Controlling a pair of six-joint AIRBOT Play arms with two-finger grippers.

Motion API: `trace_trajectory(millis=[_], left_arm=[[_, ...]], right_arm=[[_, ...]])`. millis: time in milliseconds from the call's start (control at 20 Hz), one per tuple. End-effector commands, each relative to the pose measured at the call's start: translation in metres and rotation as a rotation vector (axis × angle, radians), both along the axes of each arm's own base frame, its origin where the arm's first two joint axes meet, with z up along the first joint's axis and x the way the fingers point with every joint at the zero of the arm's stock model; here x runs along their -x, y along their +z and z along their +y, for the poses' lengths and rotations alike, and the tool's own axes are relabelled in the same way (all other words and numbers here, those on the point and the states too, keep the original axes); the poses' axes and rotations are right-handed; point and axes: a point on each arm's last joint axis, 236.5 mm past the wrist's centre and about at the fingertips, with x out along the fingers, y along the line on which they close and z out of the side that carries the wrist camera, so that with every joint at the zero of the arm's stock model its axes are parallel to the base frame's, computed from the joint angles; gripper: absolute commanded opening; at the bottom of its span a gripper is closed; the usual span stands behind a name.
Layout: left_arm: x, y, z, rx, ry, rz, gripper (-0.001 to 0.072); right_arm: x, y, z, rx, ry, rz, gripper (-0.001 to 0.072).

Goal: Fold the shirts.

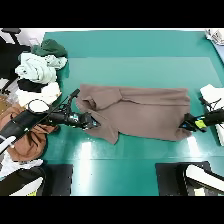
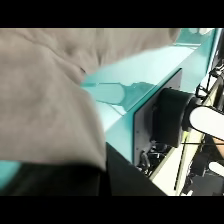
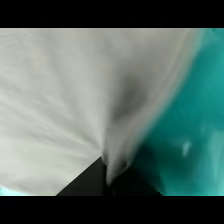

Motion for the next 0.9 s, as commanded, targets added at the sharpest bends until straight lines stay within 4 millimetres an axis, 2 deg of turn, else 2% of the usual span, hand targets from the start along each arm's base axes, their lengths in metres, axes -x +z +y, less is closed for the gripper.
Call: trace_trajectory(millis=[0, 100, 200, 350, 500, 600, 700, 850], left_arm=[[0.007, 0.028, 0.003, 0.025, 0.039, -0.020, 0.0025], [0.017, 0.047, 0.010, 0.025, 0.065, -0.036, 0.0025], [0.031, 0.059, 0.021, -0.008, 0.085, -0.057, 0.0025], [0.045, 0.069, 0.035, -0.046, 0.131, -0.059, 0.0026], [0.050, 0.073, 0.034, -0.031, 0.135, -0.039, 0.0025], [0.045, 0.075, 0.035, -0.025, 0.155, -0.053, 0.0026], [0.030, 0.077, 0.038, -0.025, 0.203, -0.093, 0.0025], [0.004, 0.070, 0.051, -0.081, 0.284, -0.174, 0.0025]], right_arm=[[0.009, 0.031, -0.011, 0.021, -0.096, -0.039, 0.0018], [0.006, 0.041, -0.013, 0.038, -0.124, -0.074, 0.0018], [0.001, 0.048, -0.003, 0.025, -0.112, -0.101, 0.0018], [0.001, 0.060, 0.011, 0.029, -0.110, -0.111, 0.0018], [-0.005, 0.082, 0.020, 0.072, -0.138, -0.191, 0.0018], [-0.010, 0.098, 0.017, 0.103, -0.189, -0.260, 0.0018], [-0.017, 0.117, 0.011, 0.134, -0.211, -0.327, 0.0018], [-0.043, 0.149, -0.005, 0.168, -0.219, -0.403, 0.0017]])
